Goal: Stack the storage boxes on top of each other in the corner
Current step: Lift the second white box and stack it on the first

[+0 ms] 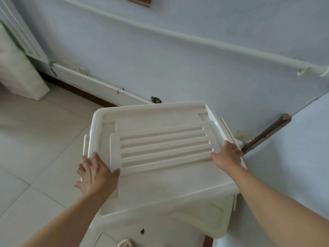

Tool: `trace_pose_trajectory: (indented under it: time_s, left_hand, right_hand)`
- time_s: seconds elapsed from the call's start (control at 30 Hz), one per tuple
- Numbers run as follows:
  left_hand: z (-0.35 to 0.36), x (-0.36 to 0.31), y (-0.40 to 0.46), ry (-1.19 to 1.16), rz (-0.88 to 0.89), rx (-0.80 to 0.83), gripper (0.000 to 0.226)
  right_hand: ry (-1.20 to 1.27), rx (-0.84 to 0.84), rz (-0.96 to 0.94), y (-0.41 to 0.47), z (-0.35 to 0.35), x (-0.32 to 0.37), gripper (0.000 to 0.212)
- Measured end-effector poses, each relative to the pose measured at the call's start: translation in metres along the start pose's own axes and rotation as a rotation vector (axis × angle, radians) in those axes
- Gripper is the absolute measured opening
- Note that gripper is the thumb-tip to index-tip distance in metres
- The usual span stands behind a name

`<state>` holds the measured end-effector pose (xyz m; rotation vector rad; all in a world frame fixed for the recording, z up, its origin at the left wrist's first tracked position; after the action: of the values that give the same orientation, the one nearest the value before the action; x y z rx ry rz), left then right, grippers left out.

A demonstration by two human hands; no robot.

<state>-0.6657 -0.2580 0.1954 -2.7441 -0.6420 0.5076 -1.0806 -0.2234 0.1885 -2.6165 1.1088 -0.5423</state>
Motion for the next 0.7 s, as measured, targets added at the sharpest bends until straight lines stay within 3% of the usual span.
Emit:
trace_pose_trajectory:
  time_s: [0.33, 0.57, 0.7]
  left_hand:
    - [0.005, 0.003, 0.024, -0.074, -0.074, -0.078, 0.074]
    - [0.008, 0.005, 0.022, -0.098, -0.049, -0.071, 0.070]
    - [0.006, 0.003, 0.017, -0.113, -0.023, -0.034, 0.071]
  right_hand:
    - [-0.046, -0.086, 0.062, 0.016, -0.002, -0.022, 0.066]
    - [-0.188, -0.006, -0.239, -0.035, 0.029, 0.005, 0.070]
    - [-0.185, 0.074, -0.255, -0.056, 0.042, 0.015, 0.073]
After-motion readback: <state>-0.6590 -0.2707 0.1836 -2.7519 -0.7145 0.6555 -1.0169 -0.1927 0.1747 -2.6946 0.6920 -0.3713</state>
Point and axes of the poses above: each hand's wrist, its own y-axis towards the middle knuckle, its own z-axis out of the palm, x = y × z, the point moved 7 cm from there along y, towards the middle knuckle, and after that the axes turned 1 degree about -y, right-handed, at the moved point
